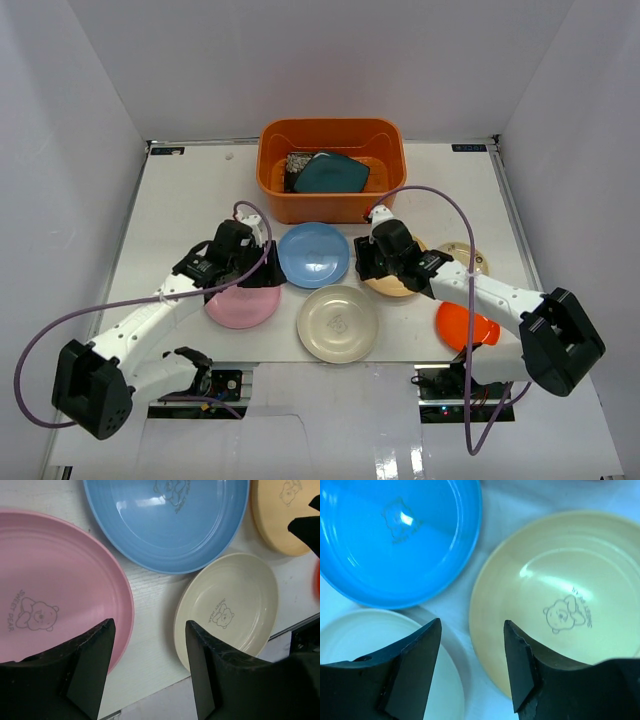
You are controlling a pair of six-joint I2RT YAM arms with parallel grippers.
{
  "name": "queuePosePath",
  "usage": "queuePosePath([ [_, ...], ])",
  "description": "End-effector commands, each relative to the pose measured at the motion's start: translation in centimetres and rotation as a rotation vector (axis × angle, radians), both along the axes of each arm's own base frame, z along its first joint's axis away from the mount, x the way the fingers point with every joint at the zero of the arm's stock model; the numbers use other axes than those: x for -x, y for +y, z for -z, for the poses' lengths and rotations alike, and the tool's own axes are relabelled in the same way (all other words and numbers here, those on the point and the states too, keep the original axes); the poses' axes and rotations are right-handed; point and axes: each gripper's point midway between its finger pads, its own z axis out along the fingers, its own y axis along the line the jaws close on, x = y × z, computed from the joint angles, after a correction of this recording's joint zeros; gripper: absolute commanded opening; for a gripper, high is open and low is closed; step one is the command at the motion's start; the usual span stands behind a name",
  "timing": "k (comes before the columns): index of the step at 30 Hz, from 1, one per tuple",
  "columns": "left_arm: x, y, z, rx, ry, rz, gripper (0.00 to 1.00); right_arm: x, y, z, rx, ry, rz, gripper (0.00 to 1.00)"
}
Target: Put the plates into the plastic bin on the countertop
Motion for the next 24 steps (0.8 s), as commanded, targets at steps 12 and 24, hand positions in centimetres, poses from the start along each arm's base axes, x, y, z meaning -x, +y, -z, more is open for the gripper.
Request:
queuePosePath([
  [12, 1.4, -0.5, 6.5, -0.257, 0.157, 0.037, 0.68, 0.7, 0.3, 3.5, 0.143, 0.046, -0.042, 0.54],
  [24, 1.9, 0.2, 8.7, -0.357, 0.184, 0.045, 0.44, 0.3, 0.6, 0.5, 0.212, -0.049, -0.008, 0.08],
])
